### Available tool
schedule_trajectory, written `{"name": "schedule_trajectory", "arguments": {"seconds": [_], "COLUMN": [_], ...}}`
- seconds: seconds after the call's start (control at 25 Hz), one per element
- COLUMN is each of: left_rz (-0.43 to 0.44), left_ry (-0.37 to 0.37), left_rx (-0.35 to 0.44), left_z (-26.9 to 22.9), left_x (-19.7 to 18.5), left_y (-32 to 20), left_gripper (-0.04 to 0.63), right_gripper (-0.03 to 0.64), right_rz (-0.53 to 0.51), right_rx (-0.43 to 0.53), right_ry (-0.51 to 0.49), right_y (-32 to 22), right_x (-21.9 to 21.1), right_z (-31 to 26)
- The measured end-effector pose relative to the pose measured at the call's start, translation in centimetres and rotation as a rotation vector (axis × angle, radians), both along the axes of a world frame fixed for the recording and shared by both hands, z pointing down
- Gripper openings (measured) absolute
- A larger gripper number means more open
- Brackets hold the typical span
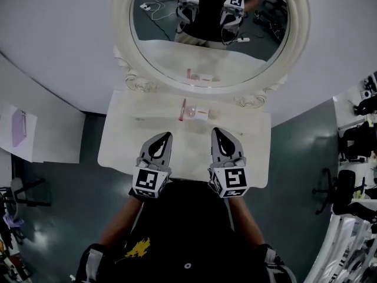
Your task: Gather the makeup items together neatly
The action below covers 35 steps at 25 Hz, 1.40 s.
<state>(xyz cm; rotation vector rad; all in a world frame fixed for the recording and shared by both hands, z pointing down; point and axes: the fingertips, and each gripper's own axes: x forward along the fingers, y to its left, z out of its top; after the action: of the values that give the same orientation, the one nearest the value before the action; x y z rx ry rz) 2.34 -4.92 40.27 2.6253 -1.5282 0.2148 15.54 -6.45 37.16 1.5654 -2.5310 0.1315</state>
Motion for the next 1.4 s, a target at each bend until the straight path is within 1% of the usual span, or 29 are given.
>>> {"name": "schedule_trajectory", "arguments": {"seconds": [0.68, 1.12, 1.4], "left_rz": [0.004, 0.001, 0.006], "left_ry": [0.005, -0.009, -0.017], "left_rx": [-0.011, -0.025, -0.026], "left_z": [0.1, 0.6, 0.7], "left_x": [0.1, 0.4, 0.7], "left_y": [0.2, 0.3, 0.3], "left_gripper": [0.012, 0.012, 0.012], "right_gripper": [0.012, 0.012, 0.012], "right_rz": [-0.010, -0.039, -0.040], "right_rx": [-0.018, -0.039, -0.058], "right_ry": [0.003, 0.018, 0.015], "right_y": [0.0, 0.2, 0.2], "right_x": [-0.2, -0.3, 0.2], "right_z": [0.4, 0.9, 1.3]}}
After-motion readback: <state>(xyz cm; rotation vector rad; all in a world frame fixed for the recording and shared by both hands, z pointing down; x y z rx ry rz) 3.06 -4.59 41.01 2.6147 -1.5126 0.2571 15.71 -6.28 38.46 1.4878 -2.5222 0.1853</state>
